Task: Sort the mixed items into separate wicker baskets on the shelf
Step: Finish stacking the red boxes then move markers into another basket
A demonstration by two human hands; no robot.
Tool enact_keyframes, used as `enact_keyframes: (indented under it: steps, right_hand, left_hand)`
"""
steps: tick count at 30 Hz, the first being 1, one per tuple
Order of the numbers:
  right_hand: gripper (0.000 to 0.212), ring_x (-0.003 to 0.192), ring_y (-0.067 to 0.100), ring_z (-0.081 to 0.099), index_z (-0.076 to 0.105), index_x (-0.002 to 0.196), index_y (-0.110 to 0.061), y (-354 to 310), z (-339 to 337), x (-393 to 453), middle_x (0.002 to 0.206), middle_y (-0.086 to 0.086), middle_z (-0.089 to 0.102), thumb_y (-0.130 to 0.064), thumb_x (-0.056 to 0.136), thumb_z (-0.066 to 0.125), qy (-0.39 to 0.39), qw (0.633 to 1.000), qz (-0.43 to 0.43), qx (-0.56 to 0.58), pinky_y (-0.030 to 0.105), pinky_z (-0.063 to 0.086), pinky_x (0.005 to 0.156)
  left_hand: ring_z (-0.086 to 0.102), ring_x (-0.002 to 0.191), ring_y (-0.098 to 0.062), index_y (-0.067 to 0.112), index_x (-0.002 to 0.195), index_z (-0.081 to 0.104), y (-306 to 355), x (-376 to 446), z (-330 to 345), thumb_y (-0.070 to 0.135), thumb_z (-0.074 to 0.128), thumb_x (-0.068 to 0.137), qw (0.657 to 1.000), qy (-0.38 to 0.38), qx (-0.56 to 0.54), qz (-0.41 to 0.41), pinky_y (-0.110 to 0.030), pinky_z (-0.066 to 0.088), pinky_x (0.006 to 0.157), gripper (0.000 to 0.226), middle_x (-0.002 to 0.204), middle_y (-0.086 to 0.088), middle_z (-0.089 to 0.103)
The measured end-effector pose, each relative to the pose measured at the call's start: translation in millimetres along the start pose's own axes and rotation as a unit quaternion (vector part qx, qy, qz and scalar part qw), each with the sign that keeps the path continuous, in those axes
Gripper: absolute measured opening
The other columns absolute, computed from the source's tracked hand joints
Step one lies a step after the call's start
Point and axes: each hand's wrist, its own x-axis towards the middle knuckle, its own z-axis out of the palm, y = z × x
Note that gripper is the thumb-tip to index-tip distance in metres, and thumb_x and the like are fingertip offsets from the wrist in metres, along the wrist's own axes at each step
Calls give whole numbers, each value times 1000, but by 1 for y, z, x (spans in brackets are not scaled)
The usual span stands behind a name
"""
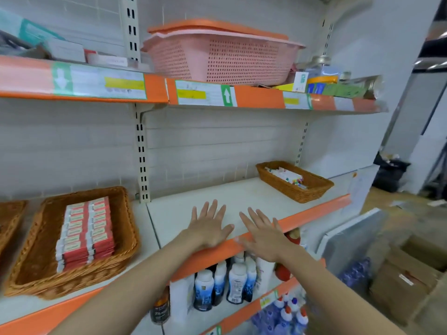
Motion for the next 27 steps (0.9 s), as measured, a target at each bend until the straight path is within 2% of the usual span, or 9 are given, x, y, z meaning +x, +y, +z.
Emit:
enact_keyframes:
  steps: [7,15,22,27]
  right_hand:
    - [75,146,18,-22,-13,153,-30,69,3,25,158,-3,-24,-63,97,24,-12,1000,24,6,52,-10,117]
    - [76,145,18,-23,-11,153,-31,177,-9,44,158,-4,-24,-65,95,26,-3,1000,10,12,51,-11,116]
    - [75,146,19,-20,-8,154,-30,275,-35,52,160,-2,-21,-64,96,25,22,1000,-6,10,48,-7,118]
    - [69,147,16,-18,-6,154,-31,315,-43,80,161,-3,-17,-60,98,22,40,999,-20,19,46,-6,119]
  left_hand:
    - [-18,146,-24,23,152,-11,48,66,5,57,17,99,1000,-15,10,25,-45,-12,117,69,159,-3,-21]
    - [-16,147,-23,22,153,-11,130,135,10,59,17,99,1000,-14,-20,-4,-43,-11,118,71,159,-3,-21]
    - [-12,148,-22,16,153,-8,214,190,1,57,17,99,999,17,-41,-13,-40,-7,119,72,160,-6,-16]
    - [-6,148,-23,11,153,-2,231,230,-5,54,20,100,997,41,-56,-24,-40,-2,120,72,161,-9,-7]
